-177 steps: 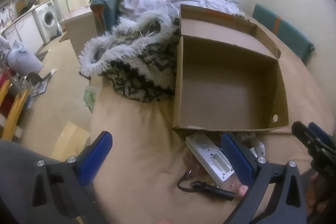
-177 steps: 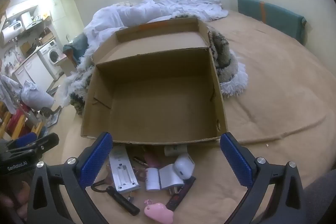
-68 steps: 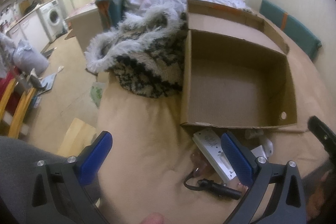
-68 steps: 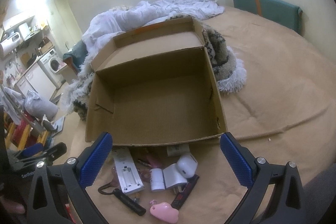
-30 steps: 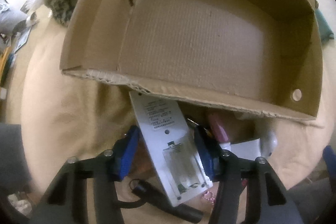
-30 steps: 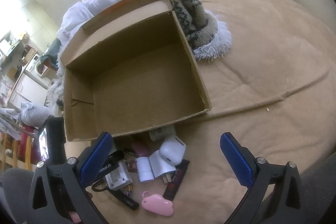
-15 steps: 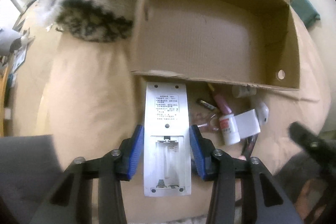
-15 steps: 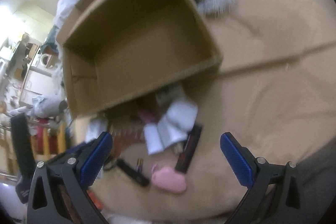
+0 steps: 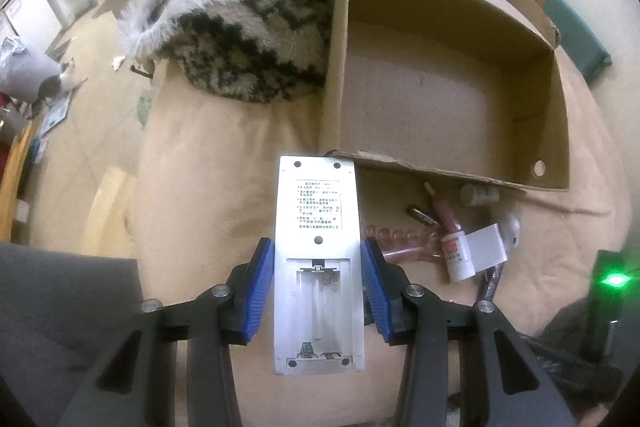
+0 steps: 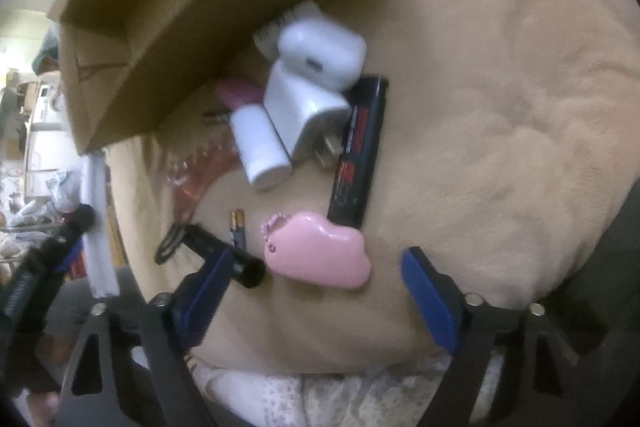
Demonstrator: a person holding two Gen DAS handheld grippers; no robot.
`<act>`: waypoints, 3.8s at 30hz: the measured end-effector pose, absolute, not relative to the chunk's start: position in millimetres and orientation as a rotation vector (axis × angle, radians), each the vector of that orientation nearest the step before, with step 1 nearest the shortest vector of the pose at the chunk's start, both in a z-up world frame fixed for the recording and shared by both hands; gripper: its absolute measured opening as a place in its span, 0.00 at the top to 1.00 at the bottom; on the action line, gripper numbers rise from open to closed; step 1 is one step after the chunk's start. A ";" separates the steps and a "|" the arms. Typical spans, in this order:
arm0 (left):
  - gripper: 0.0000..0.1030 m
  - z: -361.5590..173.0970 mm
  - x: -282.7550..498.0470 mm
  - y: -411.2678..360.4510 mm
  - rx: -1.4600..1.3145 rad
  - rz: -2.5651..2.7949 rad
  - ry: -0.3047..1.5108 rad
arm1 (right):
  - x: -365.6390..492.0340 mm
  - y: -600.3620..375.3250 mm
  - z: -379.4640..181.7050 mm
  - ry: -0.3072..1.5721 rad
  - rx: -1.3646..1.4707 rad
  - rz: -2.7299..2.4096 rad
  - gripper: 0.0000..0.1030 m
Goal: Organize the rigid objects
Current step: 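Lift the white battery holder with the left gripper while the right gripper grasps the pink heart keychain, then lower both held items into the box and open both grippers, then withdraw both grippers from the box and move the left gripper to the black flashlight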
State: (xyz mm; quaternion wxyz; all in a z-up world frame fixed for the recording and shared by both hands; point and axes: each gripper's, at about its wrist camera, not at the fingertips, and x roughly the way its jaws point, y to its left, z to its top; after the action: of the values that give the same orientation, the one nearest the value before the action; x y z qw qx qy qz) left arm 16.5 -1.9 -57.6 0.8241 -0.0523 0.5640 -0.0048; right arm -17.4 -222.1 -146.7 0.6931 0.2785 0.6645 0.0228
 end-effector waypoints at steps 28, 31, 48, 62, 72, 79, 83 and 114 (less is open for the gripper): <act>0.61 -25.9 11.9 -0.1 -0.134 -0.017 1.078 | -6.1 -223.6 -72.7 1.258 0.574 0.135 0.46; 0.61 -6.6 20.1 -7.0 -0.132 -0.026 1.024 | 7.3 -234.4 -54.3 1.203 0.573 0.152 0.46; 0.61 -5.4 119.7 -73.1 -0.022 -0.064 0.982 | 133.1 -251.6 -42.2 1.142 0.478 0.206 0.46; 0.61 -67.7 148.6 -83.8 -0.017 -0.003 1.069 | 150.5 -228.7 -88.5 1.236 0.384 0.207 0.46; 0.61 -78.7 147.8 -82.8 0.005 0.008 1.061 | 157.0 -221.1 -101.8 1.281 0.365 0.188 0.46; 0.61 -83.2 145.5 -89.1 0.014 0.000 1.065 | 159.3 -221.2 -97.8 1.259 0.376 0.187 0.46; 0.61 -88.3 148.1 -88.7 0.012 -0.008 1.087 | 153.2 -220.8 -89.2 1.215 0.374 0.200 0.45; 0.31 -36.0 117.2 -91.7 0.048 0.002 0.997 | 136.0 -251.8 -40.6 0.892 0.474 0.183 0.00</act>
State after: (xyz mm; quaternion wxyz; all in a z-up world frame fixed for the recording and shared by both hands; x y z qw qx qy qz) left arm 117.2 -91.7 -36.0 0.8781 0.0231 0.4779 0.0010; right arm 136.0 -251.8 -40.6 0.8712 0.2267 0.4265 0.0876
